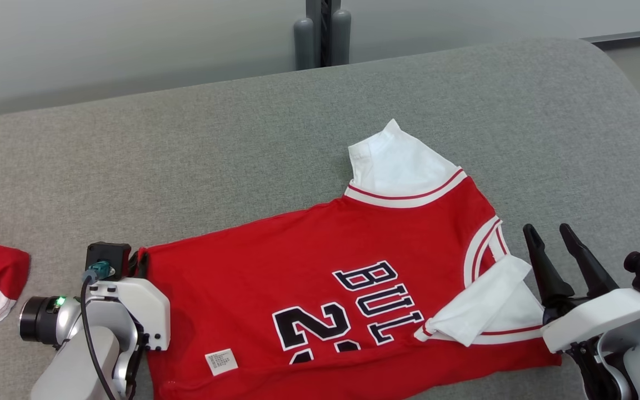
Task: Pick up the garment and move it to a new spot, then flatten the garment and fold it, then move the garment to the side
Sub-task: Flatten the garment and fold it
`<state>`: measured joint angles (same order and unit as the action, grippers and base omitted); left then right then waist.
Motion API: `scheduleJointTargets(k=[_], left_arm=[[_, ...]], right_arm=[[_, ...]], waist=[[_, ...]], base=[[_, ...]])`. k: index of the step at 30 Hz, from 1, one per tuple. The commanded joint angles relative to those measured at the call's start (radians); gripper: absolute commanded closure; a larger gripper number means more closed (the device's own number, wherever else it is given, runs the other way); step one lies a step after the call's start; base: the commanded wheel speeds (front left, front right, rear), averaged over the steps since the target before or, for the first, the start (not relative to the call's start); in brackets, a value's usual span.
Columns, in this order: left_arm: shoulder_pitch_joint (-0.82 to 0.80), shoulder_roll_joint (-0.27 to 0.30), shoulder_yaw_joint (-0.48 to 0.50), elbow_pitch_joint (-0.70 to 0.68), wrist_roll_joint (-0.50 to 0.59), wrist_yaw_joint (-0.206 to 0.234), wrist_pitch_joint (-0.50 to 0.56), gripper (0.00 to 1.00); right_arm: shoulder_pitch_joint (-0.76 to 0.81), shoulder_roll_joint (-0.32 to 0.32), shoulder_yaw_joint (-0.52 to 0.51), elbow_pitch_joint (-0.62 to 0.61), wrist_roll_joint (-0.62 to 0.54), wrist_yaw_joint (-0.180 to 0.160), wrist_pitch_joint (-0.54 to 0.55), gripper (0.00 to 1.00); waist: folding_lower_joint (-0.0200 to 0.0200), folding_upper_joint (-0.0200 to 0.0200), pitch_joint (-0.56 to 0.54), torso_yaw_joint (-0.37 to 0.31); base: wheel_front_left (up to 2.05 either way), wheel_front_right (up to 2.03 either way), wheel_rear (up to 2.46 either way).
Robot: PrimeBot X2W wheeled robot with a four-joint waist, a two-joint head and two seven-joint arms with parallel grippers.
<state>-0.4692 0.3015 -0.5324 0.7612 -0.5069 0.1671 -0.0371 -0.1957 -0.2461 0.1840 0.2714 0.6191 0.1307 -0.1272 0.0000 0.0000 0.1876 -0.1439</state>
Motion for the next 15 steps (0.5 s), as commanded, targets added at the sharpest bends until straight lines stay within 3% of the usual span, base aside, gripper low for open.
scheduleJointTargets(k=[1, 15], left_arm=[[-0.015, 0.003, 0.004, 0.003, -0.006, -0.001, -0.010, 1.00], [0.024, -0.040, -0.030, -0.105, 0.001, -0.003, -0.072, 1.00]], right_arm=[[0.000, -0.007, -0.004, 0.002, 0.003, 0.000, -0.010, 0.00], [-0.113, -0.048, -0.004, 0.057, -0.051, 0.000, 0.032, 0.00]], waist=[[0.0000, 0.0000, -0.003, 0.004], [0.0000, 0.0000, -0.004, 0.104]], base=[[0.00, 0.00, 0.00], [0.00, 0.00, 0.00]])
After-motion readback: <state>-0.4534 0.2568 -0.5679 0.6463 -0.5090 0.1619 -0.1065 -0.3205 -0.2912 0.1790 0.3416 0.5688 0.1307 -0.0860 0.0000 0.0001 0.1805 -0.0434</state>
